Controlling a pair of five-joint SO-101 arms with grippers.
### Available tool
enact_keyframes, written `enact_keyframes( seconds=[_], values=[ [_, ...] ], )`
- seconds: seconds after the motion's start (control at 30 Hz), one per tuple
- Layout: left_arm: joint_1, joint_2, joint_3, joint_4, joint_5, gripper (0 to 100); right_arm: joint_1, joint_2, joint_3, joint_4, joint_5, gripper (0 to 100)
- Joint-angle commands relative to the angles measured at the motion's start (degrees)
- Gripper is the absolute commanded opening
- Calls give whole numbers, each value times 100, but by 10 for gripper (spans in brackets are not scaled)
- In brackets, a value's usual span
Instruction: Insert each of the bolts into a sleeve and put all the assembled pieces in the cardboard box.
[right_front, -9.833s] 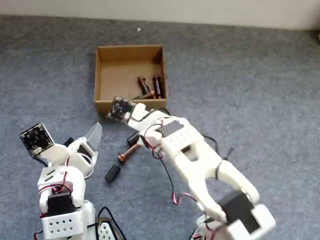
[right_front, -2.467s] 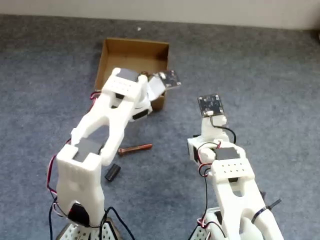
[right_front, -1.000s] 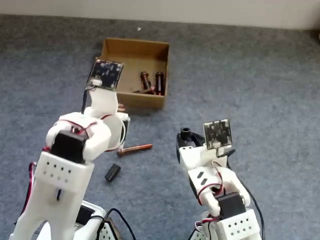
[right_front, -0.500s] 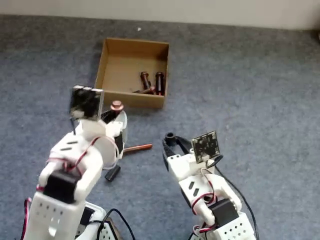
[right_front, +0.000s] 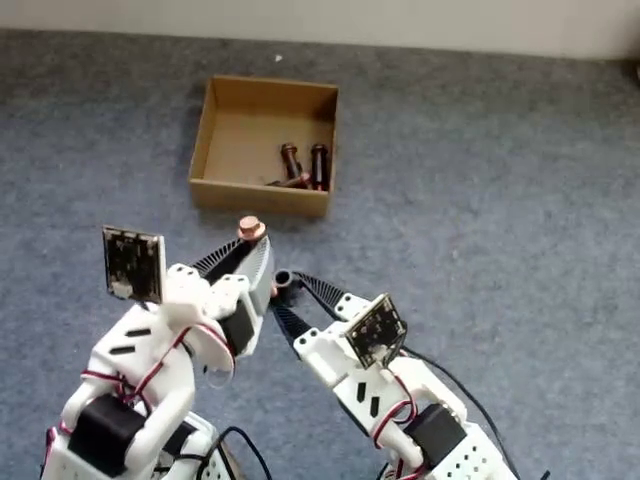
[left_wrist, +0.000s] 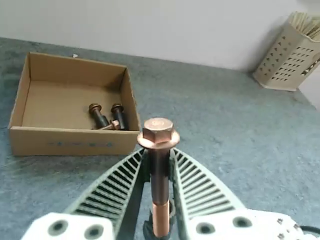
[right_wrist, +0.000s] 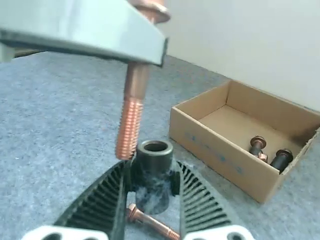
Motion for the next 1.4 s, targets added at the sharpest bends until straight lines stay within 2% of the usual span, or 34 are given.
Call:
enact_keyframes(
  seconds=[0.0, 0.23, 0.43, 0.67, 0.77, 0.9, 1.2, 1.27, 1.37],
  values=[
    [163, -242, -40, -176, 44, 5, -180, -66, 699, -198, 70, 5],
    [66, -338, 22, -273, 35, 5, -189, -92, 699, -198, 70, 5],
    [-259, -382, 848, -1125, 35, 5, -189, -92, 699, -198, 70, 5],
    [-259, -382, 963, -1108, 35, 5, -163, -92, 699, -198, 70, 5],
    [22, -391, 936, -800, -9, 5, -154, -92, 699, -198, 70, 5],
    [585, -497, 936, -387, -756, 5, -31, -75, 708, -189, 70, 5],
    [541, -1464, 980, 492, -897, 8, 154, -92, 708, -189, 44, 5],
    [541, -1420, 980, 712, -1108, 52, 154, -92, 708, -189, 44, 5],
    [541, -1420, 980, 1029, -1257, 184, 154, -92, 708, -189, 44, 5]
  ],
)
